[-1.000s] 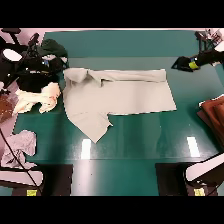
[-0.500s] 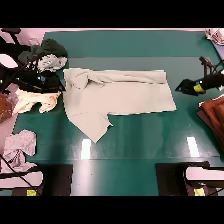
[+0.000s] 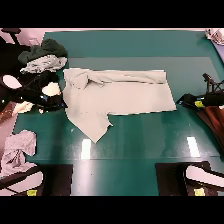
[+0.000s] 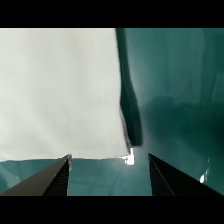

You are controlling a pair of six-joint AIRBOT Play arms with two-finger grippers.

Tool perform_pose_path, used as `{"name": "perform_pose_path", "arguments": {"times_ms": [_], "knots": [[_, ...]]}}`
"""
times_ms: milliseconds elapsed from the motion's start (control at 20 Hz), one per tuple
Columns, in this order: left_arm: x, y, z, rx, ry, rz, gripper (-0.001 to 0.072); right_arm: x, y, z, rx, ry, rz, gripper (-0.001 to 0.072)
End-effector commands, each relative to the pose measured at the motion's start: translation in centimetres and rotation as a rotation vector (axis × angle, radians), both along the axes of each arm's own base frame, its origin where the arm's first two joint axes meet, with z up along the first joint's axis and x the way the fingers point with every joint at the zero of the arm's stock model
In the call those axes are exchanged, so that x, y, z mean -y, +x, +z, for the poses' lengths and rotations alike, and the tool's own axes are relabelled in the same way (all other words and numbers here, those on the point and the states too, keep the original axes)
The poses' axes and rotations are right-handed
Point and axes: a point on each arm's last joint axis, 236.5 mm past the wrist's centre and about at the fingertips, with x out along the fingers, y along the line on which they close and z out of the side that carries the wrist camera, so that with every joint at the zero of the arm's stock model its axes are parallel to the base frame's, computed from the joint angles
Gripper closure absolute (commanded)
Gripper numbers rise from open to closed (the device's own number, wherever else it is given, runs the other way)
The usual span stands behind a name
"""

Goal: Fold the shirts.

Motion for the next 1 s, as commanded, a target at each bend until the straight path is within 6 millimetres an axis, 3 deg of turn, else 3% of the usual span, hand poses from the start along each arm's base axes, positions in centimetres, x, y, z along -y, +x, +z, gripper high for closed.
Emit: {"name": "perform_pose_path", "arguments": {"times_ms": [0, 150, 350, 400, 550, 750, 950], "knots": [[-0.2, -0.7, -2.0, -0.016, 0.0, 0.058, 0.0137, 1.1, -0.3, 0.0, 0.023, 0.032, -0.047, 0.0162], [1.1, -2.3, -2.7, -0.074, -0.06, 0.054, 0.0137, 1.1, -0.2, 0.0, 0.024, 0.032, -0.044, 0.0162], [4.1, -6.8, -2.7, -0.201, -0.163, -0.077, 0.0133, 1.2, 0.0, 0.0, 0.034, 0.023, -0.047, 0.0162], [4.9, -7.6, -3.3, -0.219, -0.161, -0.093, -0.0013, 1.3, 0.1, 0.1, 0.037, 0.021, -0.049, 0.0162], [8.2, -10.7, -5.5, -0.261, -0.148, -0.186, -0.0013, 1.0, 0.4, 0.3, 0.052, 0.037, -0.051, 0.0162], [11.2, -9.2, -6.7, -0.159, -0.126, -0.149, -0.0013, 0.8, 0.2, 0.3, 0.044, 0.045, -0.044, 0.0162], [10.9, -10.1, -8.3, -0.17, -0.031, -0.168, -0.0013, 0.1, 0.5, 0.8, 0.058, 0.083, -0.054, 0.0162]]}}
